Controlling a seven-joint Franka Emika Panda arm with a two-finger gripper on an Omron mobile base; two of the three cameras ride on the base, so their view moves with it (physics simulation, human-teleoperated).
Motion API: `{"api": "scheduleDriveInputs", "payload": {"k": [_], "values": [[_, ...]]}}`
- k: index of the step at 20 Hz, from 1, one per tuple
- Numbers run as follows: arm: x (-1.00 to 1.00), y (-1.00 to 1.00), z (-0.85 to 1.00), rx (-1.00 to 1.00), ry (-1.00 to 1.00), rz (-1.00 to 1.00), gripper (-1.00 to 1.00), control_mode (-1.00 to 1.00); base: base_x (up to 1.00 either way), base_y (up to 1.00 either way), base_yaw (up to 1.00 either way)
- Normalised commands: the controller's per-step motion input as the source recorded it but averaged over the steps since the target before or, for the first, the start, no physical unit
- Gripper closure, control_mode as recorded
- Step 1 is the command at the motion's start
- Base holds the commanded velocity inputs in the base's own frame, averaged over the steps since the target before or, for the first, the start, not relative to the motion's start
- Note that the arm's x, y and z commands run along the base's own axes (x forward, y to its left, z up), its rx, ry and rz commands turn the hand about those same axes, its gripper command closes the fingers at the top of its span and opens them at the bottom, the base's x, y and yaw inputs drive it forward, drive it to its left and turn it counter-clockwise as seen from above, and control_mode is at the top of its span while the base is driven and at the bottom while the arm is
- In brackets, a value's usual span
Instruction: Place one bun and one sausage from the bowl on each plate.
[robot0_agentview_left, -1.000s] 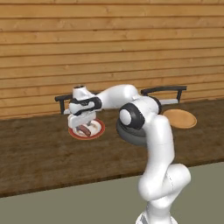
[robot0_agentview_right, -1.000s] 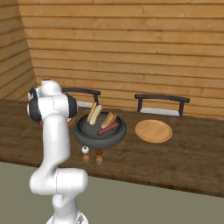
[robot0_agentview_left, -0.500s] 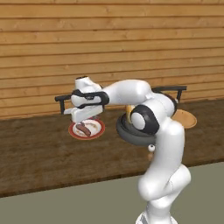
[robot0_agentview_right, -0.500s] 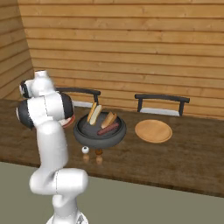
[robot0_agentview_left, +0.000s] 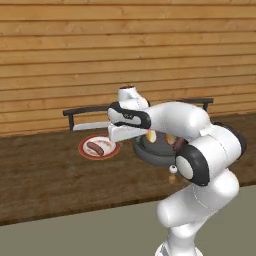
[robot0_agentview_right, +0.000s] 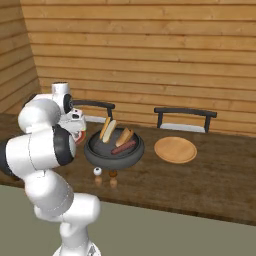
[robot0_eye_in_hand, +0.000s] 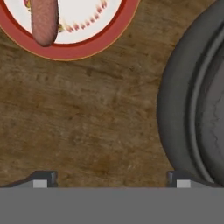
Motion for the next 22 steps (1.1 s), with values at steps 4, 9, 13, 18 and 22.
{"api": "scheduleDriveInputs", "payload": {"k": [4,9,13,18,22], "values": [[-0.43,-1.00,0.47,0.01,-0.01,-0.17,-1.00,-1.00,0.00,0.00,0.00],[-0.05,-1.00,0.61,0.00,0.02,-0.13,-1.00,-1.00,0.00,0.00,0.00],[0.00,-1.00,0.21,0.00,0.01,-0.13,-1.00,-1.00,0.00,0.00,0.00],[0.25,-0.80,-0.20,0.00,0.04,-0.15,-1.00,-1.00,0.00,0.00,0.00],[0.32,-0.20,-0.30,-0.01,0.01,-0.14,-1.00,-1.00,0.00,0.00,0.00]]}}
